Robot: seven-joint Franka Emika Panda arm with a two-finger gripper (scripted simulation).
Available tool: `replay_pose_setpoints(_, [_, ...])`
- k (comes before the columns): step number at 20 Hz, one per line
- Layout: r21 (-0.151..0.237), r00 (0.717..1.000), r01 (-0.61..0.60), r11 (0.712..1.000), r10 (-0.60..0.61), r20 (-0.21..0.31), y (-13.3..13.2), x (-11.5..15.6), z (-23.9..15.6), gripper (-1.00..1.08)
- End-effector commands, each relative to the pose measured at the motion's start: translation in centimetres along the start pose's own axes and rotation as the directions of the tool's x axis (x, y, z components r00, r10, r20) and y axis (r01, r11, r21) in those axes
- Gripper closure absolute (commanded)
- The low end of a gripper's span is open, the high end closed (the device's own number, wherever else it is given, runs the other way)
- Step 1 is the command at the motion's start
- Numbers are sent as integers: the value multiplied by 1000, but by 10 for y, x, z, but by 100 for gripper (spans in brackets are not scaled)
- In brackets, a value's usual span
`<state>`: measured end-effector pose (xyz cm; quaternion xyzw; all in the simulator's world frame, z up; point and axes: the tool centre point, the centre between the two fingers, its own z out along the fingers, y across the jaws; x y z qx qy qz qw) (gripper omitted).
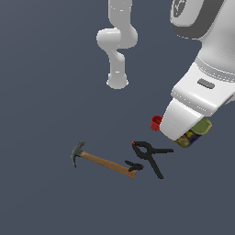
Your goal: Pick up a designated object from a clutter of objects.
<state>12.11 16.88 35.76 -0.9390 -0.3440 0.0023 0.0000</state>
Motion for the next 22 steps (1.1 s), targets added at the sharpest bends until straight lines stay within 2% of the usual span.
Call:
replay_pose_setpoints(1, [-2,1000,-1,1000,1,-4,-3,10,-12,108])
replay_pose_setpoints(11, [-2,1000,0,1000,0,-4,-10,35,-34,108])
replay_pose_setpoints(22, [-2,1000,0,1000,0,-4,-13,43,-41,108])
